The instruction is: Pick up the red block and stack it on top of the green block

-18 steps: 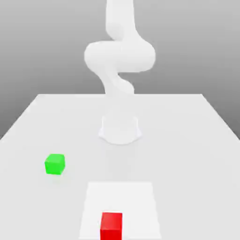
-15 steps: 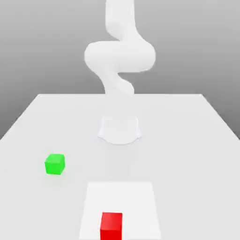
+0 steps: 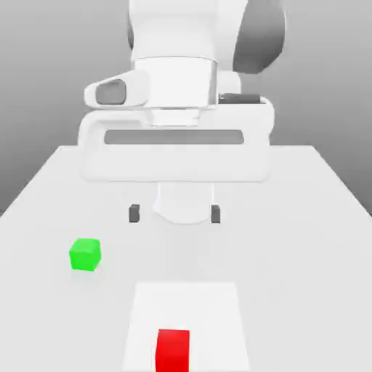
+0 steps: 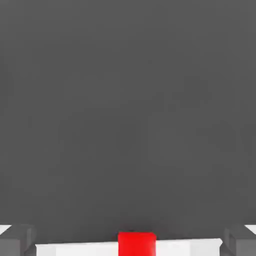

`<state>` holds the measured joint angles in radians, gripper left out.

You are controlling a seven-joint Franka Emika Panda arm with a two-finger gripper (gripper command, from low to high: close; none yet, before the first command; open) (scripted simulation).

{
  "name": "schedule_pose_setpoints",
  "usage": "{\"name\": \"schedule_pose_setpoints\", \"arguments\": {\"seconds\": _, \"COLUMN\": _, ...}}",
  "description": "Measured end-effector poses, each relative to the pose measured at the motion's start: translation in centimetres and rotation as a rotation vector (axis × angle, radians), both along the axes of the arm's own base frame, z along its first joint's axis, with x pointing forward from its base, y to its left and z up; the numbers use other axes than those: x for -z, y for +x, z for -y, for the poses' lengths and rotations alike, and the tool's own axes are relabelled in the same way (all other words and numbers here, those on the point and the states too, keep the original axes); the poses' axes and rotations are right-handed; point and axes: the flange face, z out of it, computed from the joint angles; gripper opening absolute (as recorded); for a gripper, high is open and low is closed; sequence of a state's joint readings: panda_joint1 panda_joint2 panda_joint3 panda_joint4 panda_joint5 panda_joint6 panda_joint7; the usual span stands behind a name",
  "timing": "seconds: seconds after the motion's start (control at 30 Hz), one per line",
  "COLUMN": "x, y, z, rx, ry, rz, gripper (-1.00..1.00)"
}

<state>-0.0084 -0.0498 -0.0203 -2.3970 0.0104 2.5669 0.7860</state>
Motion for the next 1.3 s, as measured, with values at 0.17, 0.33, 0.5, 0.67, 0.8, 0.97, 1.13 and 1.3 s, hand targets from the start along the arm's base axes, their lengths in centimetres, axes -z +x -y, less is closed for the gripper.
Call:
{"name": "schedule_pose_setpoints", "arguments": {"seconds": 0.17, "x": 9.5, "y": -0.6, "z": 0.3, "rx": 0.006, "ry": 0.0, "rz": -0.14, "gripper": 0.0}}
{"name": "schedule_pose_setpoints", "arguments": {"seconds": 0.33, "x": 17.5, "y": -1.5, "z": 0.5, "rx": 0.008, "ry": 0.0, "rz": -0.217, "gripper": 0.0}}
{"name": "schedule_pose_setpoints", "arguments": {"seconds": 0.5, "x": 21.0, "y": -1.7, "z": 0.5, "rx": 0.008, "ry": 0.0, "rz": -0.22, "gripper": -1.0}}
{"name": "schedule_pose_setpoints", "arguments": {"seconds": 0.67, "x": 20.9, "y": -1.7, "z": 0.5, "rx": 0.008, "ry": 0.0, "rz": -0.22, "gripper": -1.0}}
{"name": "schedule_pose_setpoints", "arguments": {"seconds": 0.8, "x": 16.3, "y": -1.7, "z": 0.5, "rx": 0.009, "ry": 0.001, "rz": -0.22, "gripper": -1.0}}
{"name": "schedule_pose_setpoints", "arguments": {"seconds": 0.97, "x": 12.5, "y": -5.4, "z": 7.6, "rx": 0.085, "ry": -0.054, "rz": -0.22, "gripper": -1.0}}
{"name": "schedule_pose_setpoints", "arguments": {"seconds": 1.13, "x": 10.5, "y": -12.3, "z": 16.3, "rx": 0.221, "ry": -0.077, "rz": -0.229, "gripper": -1.0}}
{"name": "schedule_pose_setpoints", "arguments": {"seconds": 1.3, "x": 9.8, "y": -19.0, "z": 19.4, "rx": 0.276, "ry": -0.061, "rz": -0.234, "gripper": -1.0}}
